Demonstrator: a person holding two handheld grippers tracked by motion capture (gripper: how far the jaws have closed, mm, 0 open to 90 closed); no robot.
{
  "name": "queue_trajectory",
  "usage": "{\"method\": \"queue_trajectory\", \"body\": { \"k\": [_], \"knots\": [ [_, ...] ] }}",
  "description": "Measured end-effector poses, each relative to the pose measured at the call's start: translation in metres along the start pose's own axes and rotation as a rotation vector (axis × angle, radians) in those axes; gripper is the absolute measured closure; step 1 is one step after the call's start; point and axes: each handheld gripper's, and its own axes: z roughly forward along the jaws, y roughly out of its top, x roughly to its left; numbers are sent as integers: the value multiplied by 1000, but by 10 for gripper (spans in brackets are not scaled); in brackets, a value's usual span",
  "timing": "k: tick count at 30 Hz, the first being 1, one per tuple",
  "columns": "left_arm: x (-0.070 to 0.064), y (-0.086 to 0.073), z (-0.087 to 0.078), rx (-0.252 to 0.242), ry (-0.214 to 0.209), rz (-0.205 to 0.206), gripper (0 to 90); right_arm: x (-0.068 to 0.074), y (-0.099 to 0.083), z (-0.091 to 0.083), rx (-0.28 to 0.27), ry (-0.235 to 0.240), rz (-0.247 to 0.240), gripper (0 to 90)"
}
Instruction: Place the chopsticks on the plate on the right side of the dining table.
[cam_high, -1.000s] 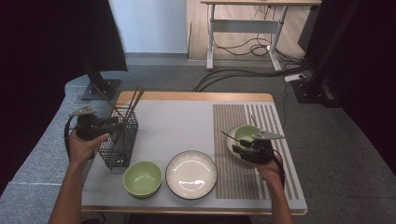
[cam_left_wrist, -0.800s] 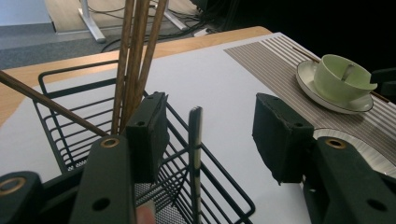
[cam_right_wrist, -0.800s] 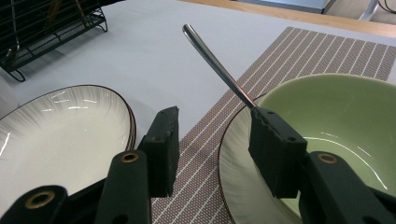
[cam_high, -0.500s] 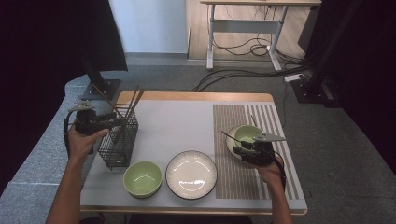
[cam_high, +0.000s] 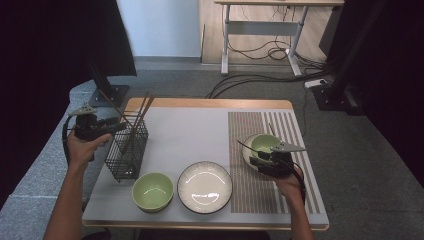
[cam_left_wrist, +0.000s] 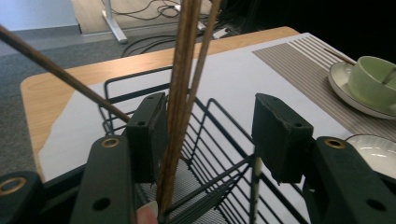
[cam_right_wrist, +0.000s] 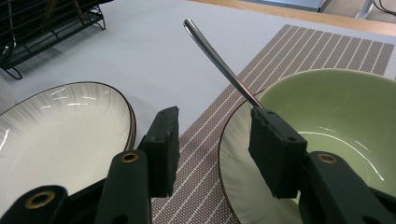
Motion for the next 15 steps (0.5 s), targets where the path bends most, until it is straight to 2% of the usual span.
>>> {"method": "queue_trajectory", "body": {
  "k": [15],
  "knots": [
    [22,-2,15,22,35,-33,458,-1,-1,0,0,3,3,527]
  ]
}}
